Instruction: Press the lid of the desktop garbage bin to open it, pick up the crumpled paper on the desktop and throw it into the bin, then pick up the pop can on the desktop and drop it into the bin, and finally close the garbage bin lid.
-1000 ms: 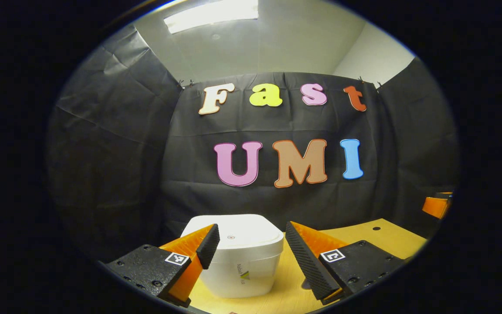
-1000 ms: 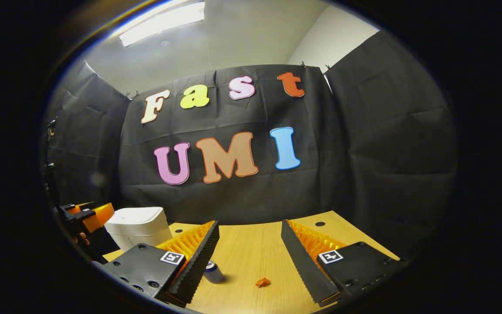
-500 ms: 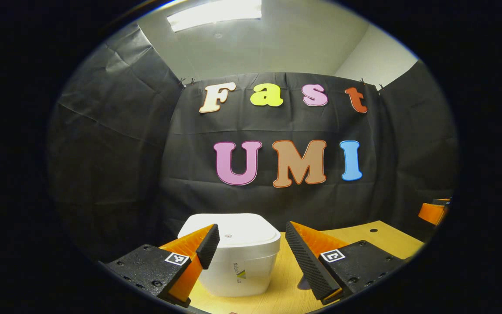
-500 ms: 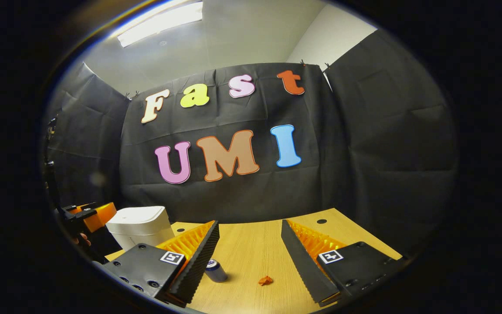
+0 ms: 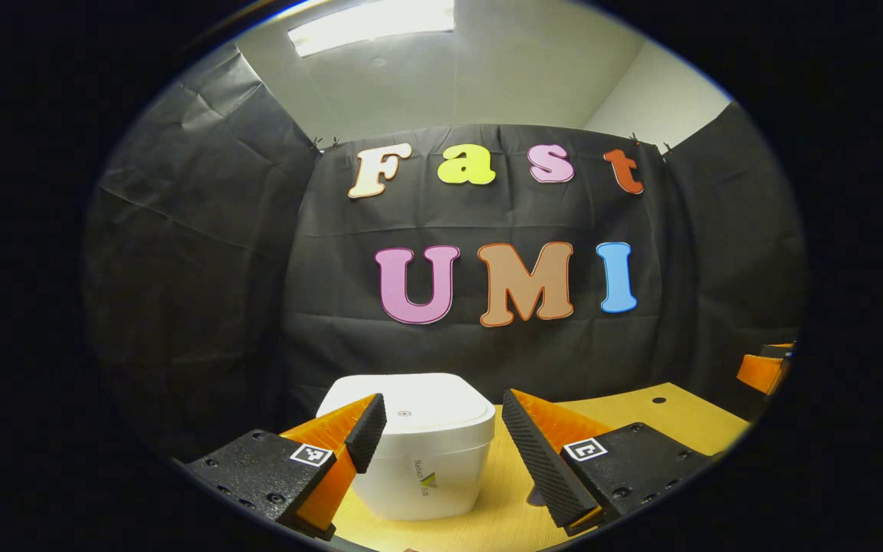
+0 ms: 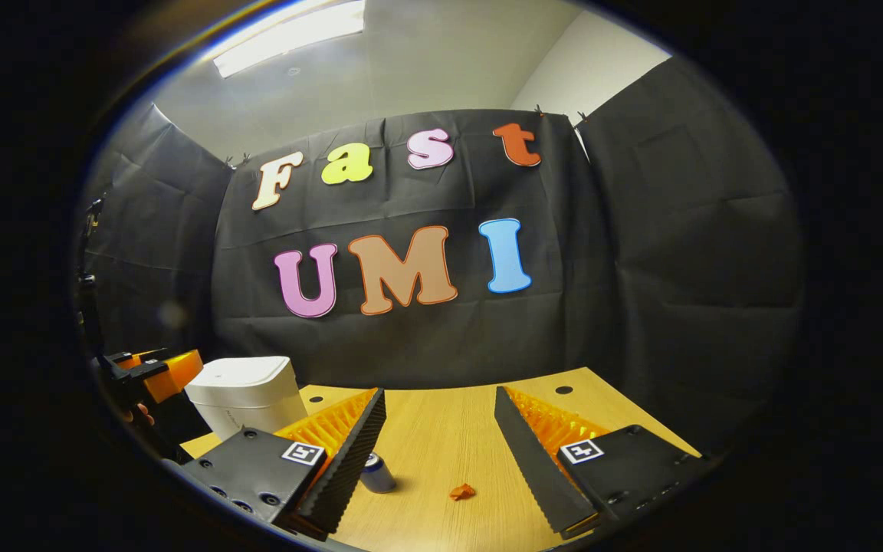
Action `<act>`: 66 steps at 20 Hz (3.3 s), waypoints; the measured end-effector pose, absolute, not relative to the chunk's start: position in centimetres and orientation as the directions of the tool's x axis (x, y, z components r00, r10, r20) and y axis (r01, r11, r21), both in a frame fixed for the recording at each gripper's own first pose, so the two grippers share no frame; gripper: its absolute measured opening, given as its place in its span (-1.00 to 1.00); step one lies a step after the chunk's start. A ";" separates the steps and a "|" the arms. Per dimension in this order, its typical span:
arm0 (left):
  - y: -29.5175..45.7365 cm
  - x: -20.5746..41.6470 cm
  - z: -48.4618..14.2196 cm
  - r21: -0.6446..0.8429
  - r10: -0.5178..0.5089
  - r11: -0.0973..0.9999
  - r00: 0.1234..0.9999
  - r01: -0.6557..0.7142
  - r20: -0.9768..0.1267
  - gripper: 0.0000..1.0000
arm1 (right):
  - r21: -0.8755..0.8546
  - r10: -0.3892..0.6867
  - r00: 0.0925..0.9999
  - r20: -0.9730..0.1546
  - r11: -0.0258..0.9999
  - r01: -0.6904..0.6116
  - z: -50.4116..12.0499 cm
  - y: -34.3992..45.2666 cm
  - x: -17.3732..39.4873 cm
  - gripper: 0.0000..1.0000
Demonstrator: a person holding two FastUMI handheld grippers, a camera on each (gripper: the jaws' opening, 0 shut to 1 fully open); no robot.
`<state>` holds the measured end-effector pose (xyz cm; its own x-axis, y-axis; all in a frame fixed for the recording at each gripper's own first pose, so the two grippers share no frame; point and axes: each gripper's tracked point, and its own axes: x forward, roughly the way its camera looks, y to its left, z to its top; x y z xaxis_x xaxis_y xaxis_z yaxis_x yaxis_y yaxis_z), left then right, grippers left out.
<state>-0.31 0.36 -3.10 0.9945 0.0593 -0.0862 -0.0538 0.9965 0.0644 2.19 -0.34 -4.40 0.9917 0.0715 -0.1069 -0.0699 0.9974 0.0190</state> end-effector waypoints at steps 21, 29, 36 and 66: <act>0.5 -0.6 -2.9 0.047 0.067 0.997 0.994 -0.063 -0.089 0.87 | 0.005 0.075 0.991 -0.108 0.997 -0.075 -4.4 0.1 0.7 0.92; 1.4 0.0 -2.5 0.078 0.077 0.994 0.995 -0.072 -0.068 0.42 | 0.006 0.064 0.993 -0.096 0.998 -0.063 -4.0 -0.1 0.9 0.91; 3.4 5.7 -4.3 0.031 0.109 0.994 0.990 -0.106 -0.087 -0.94 | 0.003 0.011 0.996 -0.091 1.000 -0.011 -4.2 -1.1 0.7 0.91; 6.0 7.9 -1.2 0.039 0.132 0.991 0.991 -0.131 -0.019 -1.00 | -0.010 -0.116 0.981 -0.156 0.993 0.116 -6.2 -3.8 -0.3 0.92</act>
<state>7.95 6.04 -1.20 0.9910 0.1322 -0.0188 -0.1314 0.9906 0.0388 -0.28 -3.84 -6.21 0.9810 -0.1157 -0.1560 0.1156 0.9932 -0.0095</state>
